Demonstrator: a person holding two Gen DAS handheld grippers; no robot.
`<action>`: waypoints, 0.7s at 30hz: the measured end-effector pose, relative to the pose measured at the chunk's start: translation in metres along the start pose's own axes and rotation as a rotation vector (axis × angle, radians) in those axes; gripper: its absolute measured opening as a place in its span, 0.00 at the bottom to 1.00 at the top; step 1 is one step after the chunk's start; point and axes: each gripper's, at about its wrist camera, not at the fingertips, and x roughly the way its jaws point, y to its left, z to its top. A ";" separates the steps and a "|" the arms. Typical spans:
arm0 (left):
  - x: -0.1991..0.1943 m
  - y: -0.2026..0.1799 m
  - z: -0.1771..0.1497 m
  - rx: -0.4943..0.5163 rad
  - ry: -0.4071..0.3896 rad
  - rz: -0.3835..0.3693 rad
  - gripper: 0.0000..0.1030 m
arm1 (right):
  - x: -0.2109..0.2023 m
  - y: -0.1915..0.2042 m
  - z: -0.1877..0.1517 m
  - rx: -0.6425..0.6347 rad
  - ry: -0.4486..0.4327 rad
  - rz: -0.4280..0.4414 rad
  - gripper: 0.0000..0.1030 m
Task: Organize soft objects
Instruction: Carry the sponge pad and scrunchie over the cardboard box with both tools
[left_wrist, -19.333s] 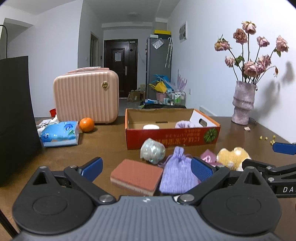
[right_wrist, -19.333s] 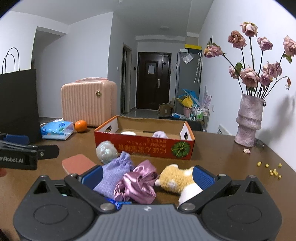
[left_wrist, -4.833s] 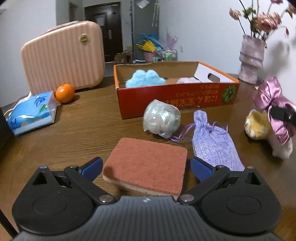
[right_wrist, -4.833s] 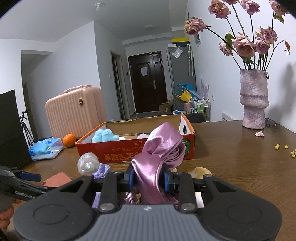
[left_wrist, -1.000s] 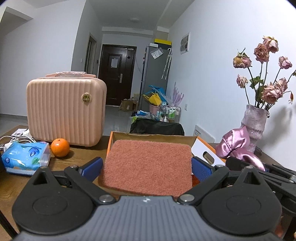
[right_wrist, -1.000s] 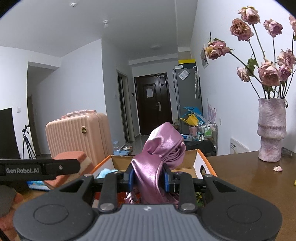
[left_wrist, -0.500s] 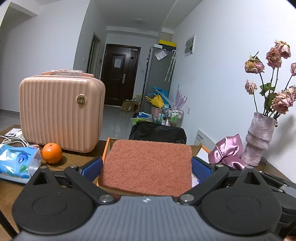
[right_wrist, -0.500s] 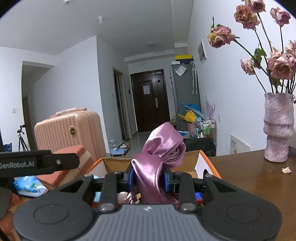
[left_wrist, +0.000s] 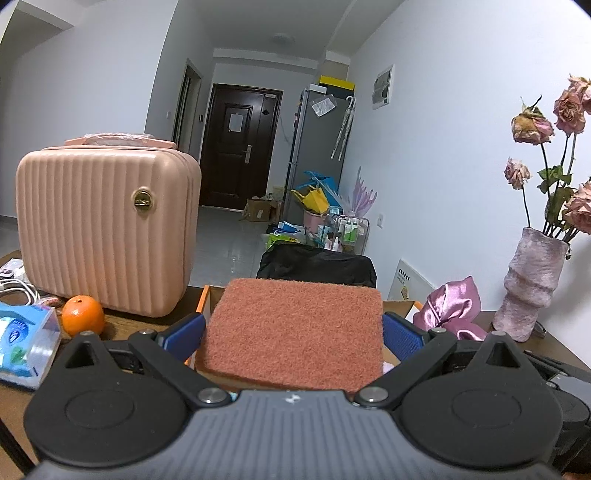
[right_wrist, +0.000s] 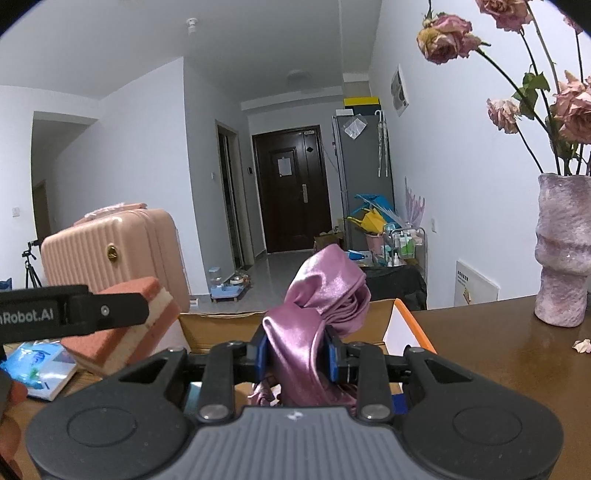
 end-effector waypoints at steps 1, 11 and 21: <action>0.003 -0.001 0.001 0.001 0.001 0.000 0.99 | 0.003 0.000 0.000 -0.001 0.002 -0.001 0.28; 0.035 -0.005 0.004 0.011 0.011 0.006 0.99 | 0.029 -0.006 0.005 -0.039 0.018 -0.011 0.28; 0.064 -0.006 0.008 0.033 0.021 0.023 0.99 | 0.045 -0.011 0.007 -0.054 0.037 -0.038 0.28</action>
